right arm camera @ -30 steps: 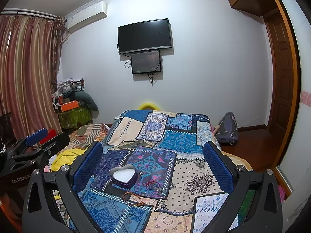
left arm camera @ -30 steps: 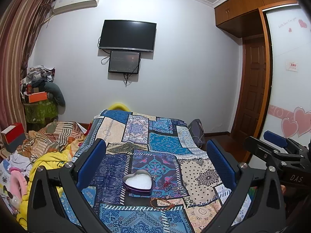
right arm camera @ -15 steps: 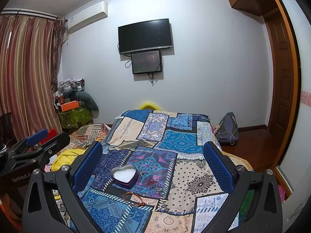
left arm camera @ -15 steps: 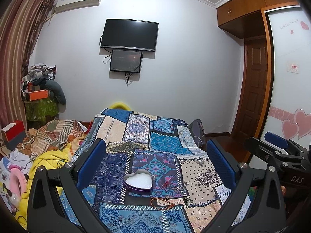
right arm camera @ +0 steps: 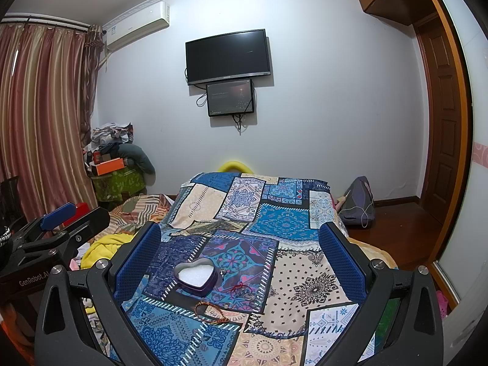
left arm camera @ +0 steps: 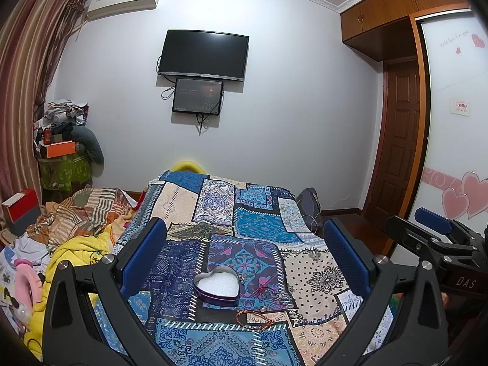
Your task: Organize jewelry
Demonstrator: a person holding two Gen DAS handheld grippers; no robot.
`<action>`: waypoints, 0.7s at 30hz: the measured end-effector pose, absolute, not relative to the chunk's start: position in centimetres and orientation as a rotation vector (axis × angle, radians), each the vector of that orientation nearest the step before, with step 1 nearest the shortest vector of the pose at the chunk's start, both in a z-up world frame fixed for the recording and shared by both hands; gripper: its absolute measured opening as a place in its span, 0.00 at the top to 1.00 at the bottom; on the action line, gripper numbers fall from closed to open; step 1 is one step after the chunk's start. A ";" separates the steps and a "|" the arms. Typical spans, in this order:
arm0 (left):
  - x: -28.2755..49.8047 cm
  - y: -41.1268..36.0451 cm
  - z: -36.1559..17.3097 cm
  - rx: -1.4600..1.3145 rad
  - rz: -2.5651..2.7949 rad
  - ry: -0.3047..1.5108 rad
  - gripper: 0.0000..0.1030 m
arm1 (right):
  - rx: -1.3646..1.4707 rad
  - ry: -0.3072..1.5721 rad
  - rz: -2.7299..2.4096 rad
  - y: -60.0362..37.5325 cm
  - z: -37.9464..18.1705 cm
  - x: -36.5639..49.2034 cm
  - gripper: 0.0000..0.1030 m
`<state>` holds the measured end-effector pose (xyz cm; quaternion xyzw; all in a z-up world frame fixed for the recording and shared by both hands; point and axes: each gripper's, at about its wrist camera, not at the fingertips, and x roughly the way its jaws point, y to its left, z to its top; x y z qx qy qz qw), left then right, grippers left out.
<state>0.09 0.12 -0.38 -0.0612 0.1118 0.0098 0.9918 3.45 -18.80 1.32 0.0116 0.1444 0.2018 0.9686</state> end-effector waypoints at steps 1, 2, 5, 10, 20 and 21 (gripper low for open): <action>0.1 0.1 -0.4 -0.122 0.020 0.224 0.00 | 0.024 0.292 0.408 -18.8 1.2 3.4 0.00; 0.1 0.1 -0.3 -0.122 0.020 0.224 0.00 | 0.024 0.291 0.407 -18.8 1.2 3.4 0.00; 0.0 0.2 -0.3 -0.123 0.021 0.223 0.00 | 0.026 0.292 0.408 -18.5 1.4 3.2 0.00; 0.0 0.2 -0.3 -0.120 0.022 0.223 0.00 | 0.024 0.293 0.410 -18.3 1.4 3.2 0.00; -0.1 0.2 -0.3 -0.120 0.024 0.222 0.00 | 0.026 0.294 0.412 -18.2 1.1 3.4 0.00; -0.1 0.2 -0.3 -0.121 0.024 0.222 0.00 | 0.026 0.295 0.413 -18.2 1.1 3.4 0.00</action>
